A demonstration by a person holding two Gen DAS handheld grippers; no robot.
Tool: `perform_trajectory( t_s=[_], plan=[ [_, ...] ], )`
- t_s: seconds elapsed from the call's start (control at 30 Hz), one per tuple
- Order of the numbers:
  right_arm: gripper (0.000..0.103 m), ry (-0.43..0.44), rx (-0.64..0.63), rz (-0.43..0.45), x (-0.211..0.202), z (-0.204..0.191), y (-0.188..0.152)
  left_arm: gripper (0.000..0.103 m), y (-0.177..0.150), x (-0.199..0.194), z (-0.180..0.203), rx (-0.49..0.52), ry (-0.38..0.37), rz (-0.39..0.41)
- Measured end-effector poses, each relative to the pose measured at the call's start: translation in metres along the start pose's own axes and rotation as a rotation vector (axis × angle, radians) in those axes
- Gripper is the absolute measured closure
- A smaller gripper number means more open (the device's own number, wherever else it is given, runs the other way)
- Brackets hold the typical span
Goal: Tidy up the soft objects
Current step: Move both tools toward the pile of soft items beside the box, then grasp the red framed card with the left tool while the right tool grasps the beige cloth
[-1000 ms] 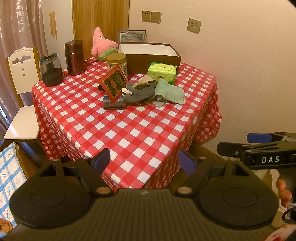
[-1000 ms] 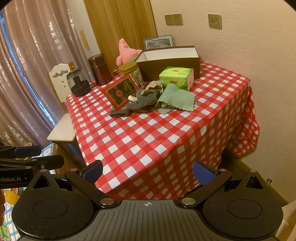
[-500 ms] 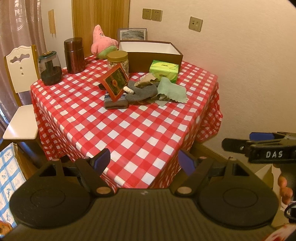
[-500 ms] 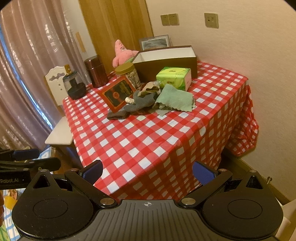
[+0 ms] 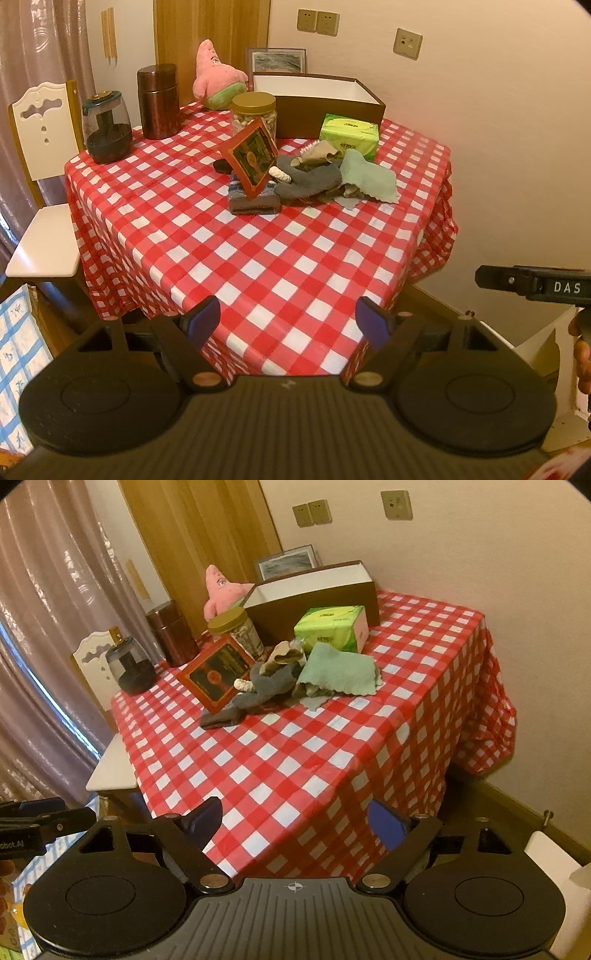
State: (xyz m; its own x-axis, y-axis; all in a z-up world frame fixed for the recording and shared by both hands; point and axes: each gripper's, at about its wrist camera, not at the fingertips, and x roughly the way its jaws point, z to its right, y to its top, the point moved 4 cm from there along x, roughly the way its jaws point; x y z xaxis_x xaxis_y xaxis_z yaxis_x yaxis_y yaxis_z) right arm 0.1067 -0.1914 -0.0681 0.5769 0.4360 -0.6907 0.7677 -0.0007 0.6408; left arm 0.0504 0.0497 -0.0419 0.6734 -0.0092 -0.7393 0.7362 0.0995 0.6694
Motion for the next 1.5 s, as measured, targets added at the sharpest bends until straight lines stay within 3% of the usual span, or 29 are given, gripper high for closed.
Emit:
perform_trajectory(
  t_s=[0.4,1.1,1.5],
  plan=[
    [0.044,0.057,-0.076,-0.015,0.046,-0.001,0.031,0.024,0.029,0.041,-0.009,-0.031,0.034,0.012],
    [0.045,0.268,-0.465,-0.068,0.194,0.035,0.16,0.027,0.11,0.156,0.011,-0.255,0.25,0.006],
    [0.045,0.32,-0.713,-0.046,0.279,0.025,0.186,0.03,0.118,0.197,0.006,-0.347,0.384,-0.024]
  ],
)
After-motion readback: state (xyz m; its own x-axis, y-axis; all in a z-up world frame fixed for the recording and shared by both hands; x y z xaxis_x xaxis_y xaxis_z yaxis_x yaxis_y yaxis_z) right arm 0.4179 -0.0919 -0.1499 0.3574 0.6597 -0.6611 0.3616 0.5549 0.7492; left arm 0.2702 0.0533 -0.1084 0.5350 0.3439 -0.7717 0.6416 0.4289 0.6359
